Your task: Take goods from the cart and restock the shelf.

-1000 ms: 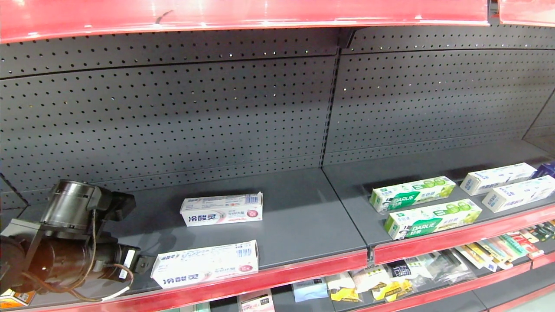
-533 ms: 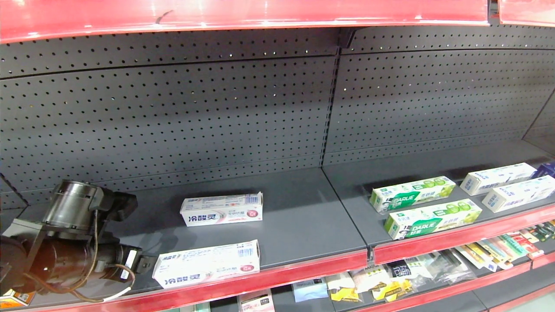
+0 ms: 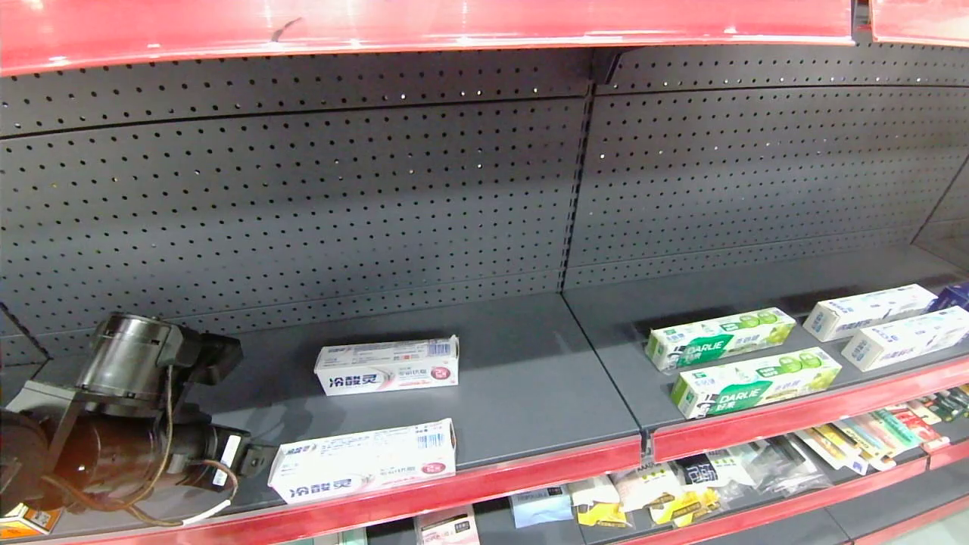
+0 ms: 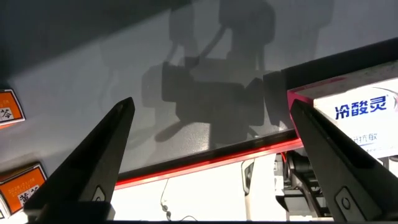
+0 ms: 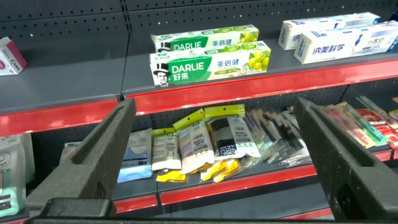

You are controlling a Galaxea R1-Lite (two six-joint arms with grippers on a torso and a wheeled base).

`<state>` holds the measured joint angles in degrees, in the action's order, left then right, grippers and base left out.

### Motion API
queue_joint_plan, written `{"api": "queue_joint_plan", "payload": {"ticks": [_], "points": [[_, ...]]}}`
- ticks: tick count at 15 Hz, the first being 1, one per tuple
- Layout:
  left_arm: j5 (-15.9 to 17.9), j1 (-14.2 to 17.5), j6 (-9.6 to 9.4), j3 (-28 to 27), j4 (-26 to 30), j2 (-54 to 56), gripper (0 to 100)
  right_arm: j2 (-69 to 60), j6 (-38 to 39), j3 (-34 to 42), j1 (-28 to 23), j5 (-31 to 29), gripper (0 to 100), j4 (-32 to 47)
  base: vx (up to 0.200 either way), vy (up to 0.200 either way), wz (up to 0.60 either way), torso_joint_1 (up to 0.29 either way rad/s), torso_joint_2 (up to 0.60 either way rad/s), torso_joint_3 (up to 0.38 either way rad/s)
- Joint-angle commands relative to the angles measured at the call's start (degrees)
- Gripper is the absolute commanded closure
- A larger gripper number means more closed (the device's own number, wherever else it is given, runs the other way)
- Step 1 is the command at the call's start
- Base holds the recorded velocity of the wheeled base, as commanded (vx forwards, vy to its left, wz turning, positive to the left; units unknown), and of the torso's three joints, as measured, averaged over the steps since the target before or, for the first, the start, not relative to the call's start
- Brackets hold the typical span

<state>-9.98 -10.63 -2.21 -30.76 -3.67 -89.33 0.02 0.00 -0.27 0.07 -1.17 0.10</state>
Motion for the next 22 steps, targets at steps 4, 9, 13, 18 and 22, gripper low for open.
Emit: {"api": "queue_joint_plan", "payload": {"ticks": [4, 9, 13, 18, 22], "points": [[-0.5, 4.1, -1.13, 1.9, -1.6, 7.9, 0, 0.0, 0.0, 0.0, 0.0, 0.0, 0, 0.0, 0.000, 0.000, 0.00, 0.000, 0.00, 0.000], [15.3, 12.8, -8.43, 15.9, -0.5, 49.4, 0, 0.0, 0.0, 0.0, 0.0, 0.0, 0, 0.0, 0.000, 0.000, 0.00, 0.000, 0.00, 0.000], [32.7, 12.7, -2.89, 21.5, 0.4, 69.6, 0, 0.0, 0.0, 0.0, 0.0, -0.1, 0, 0.0, 0.000, 0.000, 0.00, 0.000, 0.00, 0.000], [8.6, 12.8, 10.47, 30.8, -0.5, 85.8, 0, 0.0, 0.0, 0.0, 0.0, -0.1, 0, -0.1, 0.000, 0.000, 0.00, 0.000, 0.00, 0.000], [10.6, 10.8, 3.52, 30.8, 0.0, 89.3, 0, 0.0, 0.0, 0.0, 0.0, 0.0, 0, 0.0, 0.000, 0.000, 0.00, 0.000, 0.00, 0.000]]}}
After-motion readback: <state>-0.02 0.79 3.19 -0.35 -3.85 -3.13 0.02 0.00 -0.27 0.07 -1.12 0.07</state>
